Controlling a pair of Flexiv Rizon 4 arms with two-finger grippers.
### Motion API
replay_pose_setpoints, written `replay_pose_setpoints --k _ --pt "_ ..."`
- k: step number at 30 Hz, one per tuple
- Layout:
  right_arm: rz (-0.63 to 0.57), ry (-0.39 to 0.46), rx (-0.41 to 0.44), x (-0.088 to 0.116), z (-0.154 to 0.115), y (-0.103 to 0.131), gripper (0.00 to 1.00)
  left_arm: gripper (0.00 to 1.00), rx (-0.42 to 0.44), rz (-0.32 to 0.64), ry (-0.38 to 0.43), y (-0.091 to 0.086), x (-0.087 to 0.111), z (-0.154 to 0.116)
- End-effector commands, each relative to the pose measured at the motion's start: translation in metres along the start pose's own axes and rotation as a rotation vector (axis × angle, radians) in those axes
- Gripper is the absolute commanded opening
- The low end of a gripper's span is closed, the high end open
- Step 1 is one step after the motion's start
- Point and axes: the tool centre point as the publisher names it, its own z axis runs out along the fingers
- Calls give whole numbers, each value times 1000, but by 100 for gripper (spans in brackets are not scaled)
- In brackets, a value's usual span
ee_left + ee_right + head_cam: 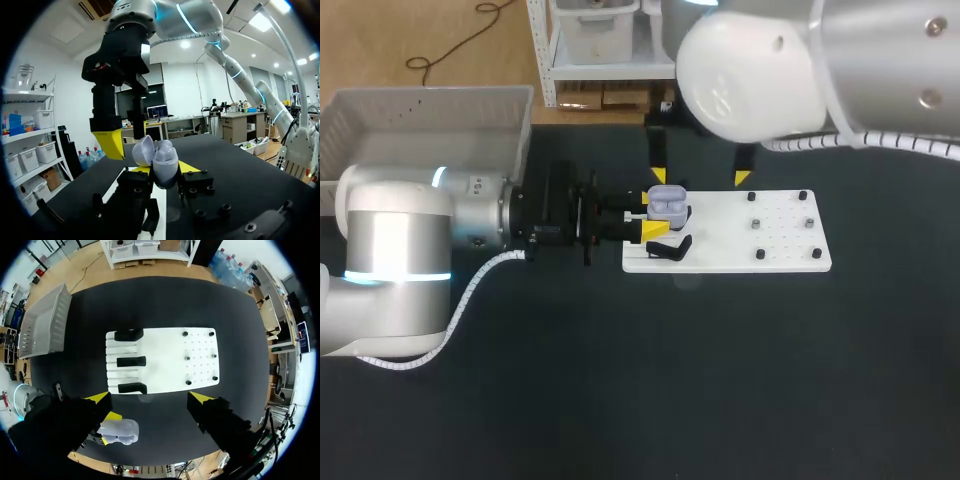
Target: Pick up each earbud case from the left stands, insert the matching earbuds, close the lid, and place the case in the box.
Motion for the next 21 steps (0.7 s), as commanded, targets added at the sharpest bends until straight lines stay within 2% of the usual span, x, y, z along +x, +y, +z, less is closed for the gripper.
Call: replay_pose_setpoints --k 1,14,20,21 --pt "-4 1 1 8 -3 -3 100 0 -6 3 -2 -1 1 0" --pt "-24 15 -14 29 -12 -4 100 0 -6 3 -2 -1 1 0" --pt "-26 9 -29 28 -15 -6 100 0 -6 3 -2 -1 1 0" --pt "-25 -15 -29 28 -17 -7 100 0 -6 3 -2 -1 1 0"
